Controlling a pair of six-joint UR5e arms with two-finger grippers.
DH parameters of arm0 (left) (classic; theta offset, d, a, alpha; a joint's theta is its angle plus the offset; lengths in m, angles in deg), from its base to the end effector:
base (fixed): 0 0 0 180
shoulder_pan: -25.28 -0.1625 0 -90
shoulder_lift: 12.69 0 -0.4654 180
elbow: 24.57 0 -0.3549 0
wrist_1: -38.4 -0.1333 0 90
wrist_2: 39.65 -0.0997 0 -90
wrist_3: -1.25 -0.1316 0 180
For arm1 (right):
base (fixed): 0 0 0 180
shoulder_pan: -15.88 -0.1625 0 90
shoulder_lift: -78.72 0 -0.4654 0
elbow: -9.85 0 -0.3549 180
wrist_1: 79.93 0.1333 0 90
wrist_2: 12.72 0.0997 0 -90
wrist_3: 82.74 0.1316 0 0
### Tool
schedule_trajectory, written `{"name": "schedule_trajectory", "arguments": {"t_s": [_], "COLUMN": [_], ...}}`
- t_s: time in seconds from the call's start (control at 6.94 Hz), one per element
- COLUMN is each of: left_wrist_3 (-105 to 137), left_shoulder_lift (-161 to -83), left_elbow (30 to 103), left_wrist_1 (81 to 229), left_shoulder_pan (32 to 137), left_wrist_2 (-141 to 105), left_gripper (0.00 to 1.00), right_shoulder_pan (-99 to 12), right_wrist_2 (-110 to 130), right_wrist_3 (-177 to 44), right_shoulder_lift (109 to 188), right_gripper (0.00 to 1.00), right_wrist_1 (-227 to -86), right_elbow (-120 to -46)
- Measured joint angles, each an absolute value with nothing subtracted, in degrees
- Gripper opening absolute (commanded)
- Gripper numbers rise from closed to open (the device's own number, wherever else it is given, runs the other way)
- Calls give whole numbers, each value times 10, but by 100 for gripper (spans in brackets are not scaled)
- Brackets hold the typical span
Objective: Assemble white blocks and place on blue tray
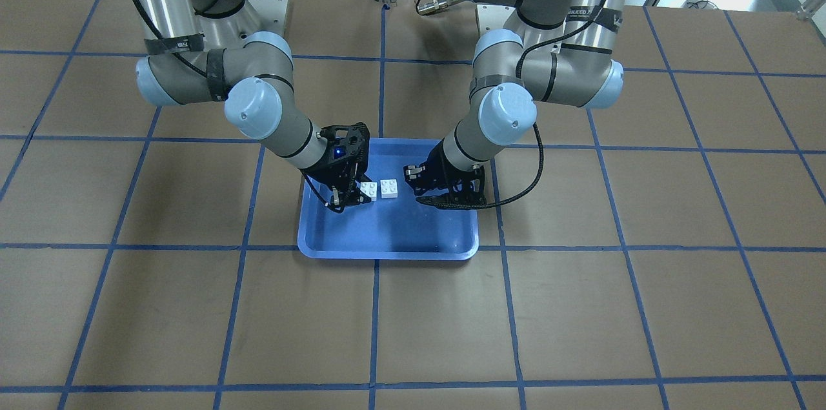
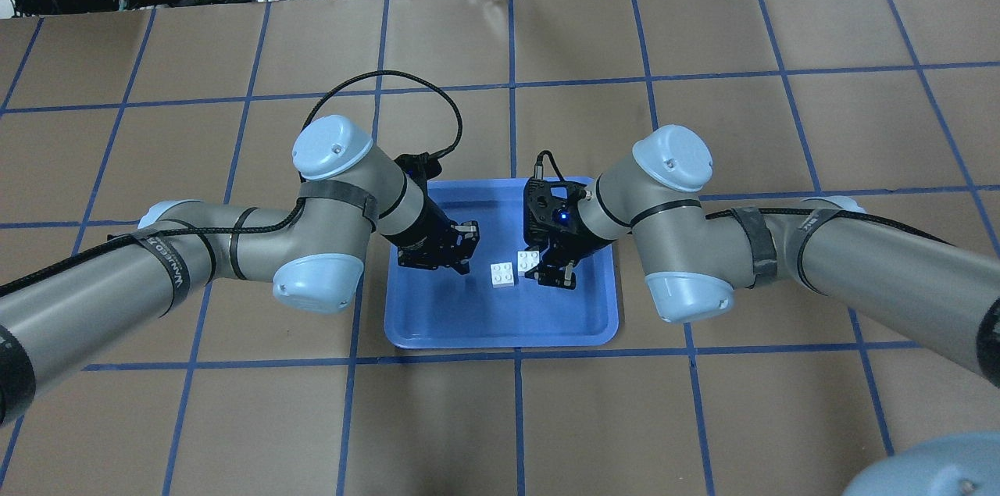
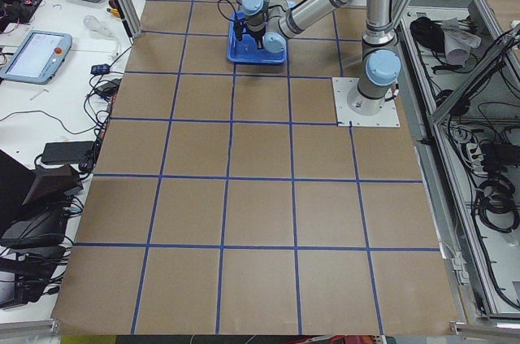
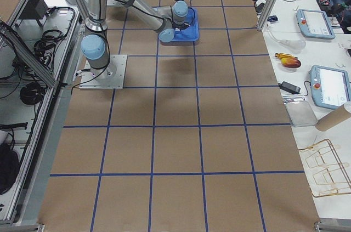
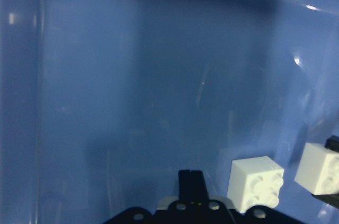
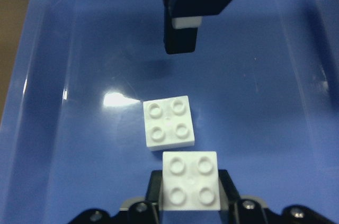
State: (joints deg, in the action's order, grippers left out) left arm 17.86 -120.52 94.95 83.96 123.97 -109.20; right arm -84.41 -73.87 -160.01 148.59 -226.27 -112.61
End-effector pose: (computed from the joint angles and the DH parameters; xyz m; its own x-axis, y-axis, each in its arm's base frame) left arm -0.2492 -0.4437 0.2163 -0.9333 -0.1634 0.3199 -0.1209 0.9815 0.1484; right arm 0.2799 -0.4399 0.2091 -0.0148 -0.9990 -0.0423 -0.8744 0.0334 -0.4841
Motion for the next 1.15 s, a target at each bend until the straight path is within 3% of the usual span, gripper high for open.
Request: {"name": "schedule_trajectory", "arguments": {"t_s": [0.43,0.72,1.15], "left_wrist_3": [182,182,182], "left_shoulder_lift": [-1205,-1205,-1203], "left_elbow": [947,946,947], "left_wrist_1": [838,838,838], "left_shoulder_pan": [1241,1241,1242], "left_wrist_2": [-1092,-1092,-1091], "left_gripper": [0,0,0], "right_shoulder_pan": [-852,-852,-854], "right_wrist_2": [-742,-741,-742], "right_wrist_3": [-1600,-1599,-1599], "right_shoulder_lift": [1482,1481,1481], "right_gripper": [0,99,100], "right_wrist_1": [-2273,-2273,-2271], "right_elbow": [-1129,-1130,-1130]}}
